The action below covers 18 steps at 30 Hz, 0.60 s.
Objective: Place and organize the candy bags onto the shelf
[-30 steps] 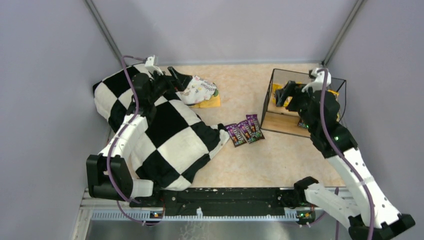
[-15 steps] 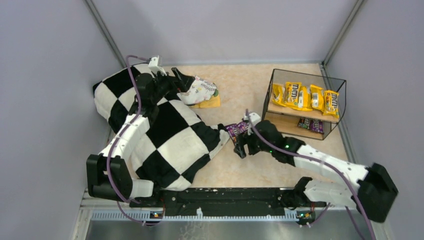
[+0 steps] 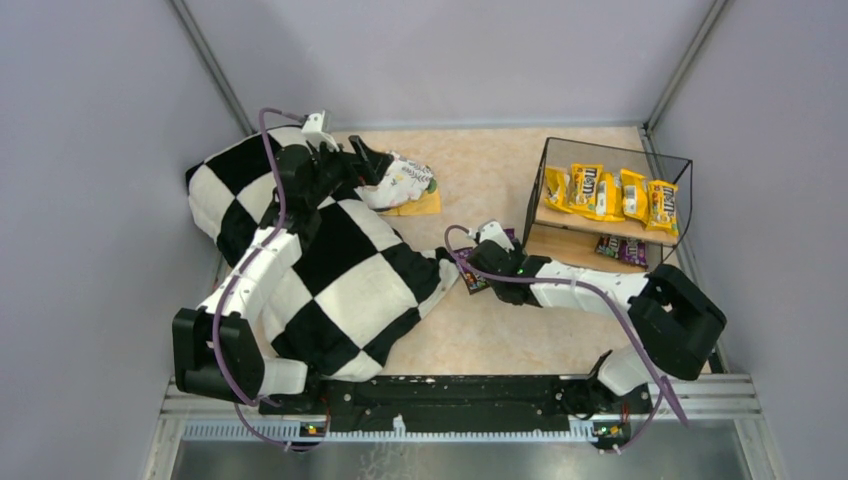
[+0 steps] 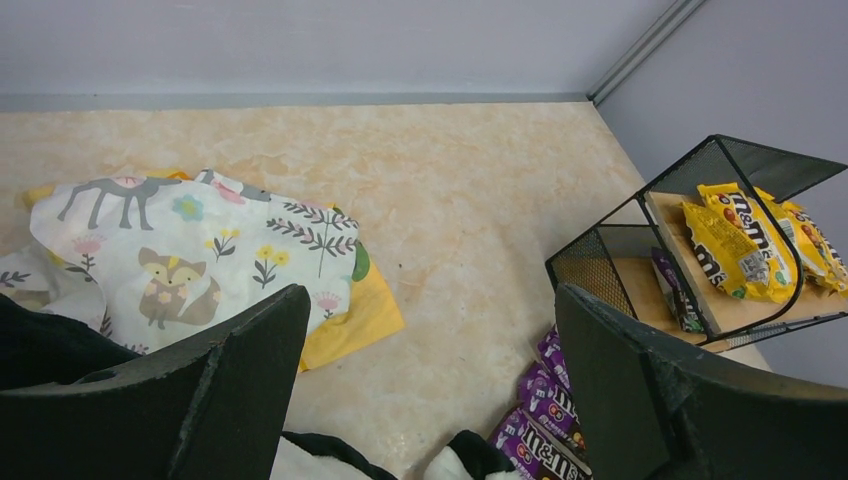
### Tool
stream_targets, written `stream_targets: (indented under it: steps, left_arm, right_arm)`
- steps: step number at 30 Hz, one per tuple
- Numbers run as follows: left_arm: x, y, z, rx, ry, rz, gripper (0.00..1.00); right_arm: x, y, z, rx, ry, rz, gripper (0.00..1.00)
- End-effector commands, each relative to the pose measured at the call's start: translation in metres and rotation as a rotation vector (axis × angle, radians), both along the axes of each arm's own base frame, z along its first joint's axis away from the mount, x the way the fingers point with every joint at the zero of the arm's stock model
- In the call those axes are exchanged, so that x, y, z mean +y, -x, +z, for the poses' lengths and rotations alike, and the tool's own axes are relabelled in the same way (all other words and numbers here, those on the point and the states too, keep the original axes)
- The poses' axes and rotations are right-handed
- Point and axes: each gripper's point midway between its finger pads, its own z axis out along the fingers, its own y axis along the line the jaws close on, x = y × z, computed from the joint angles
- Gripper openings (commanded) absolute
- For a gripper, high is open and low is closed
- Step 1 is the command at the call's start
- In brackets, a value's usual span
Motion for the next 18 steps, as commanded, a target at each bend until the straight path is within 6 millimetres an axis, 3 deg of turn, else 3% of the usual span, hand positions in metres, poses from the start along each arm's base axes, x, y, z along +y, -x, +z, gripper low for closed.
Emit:
stream_targets:
  steps: [1, 8, 18]
  left_arm:
    - [0.001, -0.006, 0.023, -0.068, -0.004, 0.011, 0.98]
    - [0.0, -0.007, 0.023, -0.064, 0.0, 0.005, 0.98]
    - [0.0, -0.009, 0.02, -0.053, 0.0, 0.006, 0.99]
  right_arm:
    - [0.007, -0.024, 0.02, -0.103, 0.058, 0.0, 0.52]
    - [0.013, -0.029, 0.005, -0.09, 0.103, 0.029, 0.5]
    - [0.018, -0.04, -0.001, -0.158, 0.214, 0.016, 0.39]
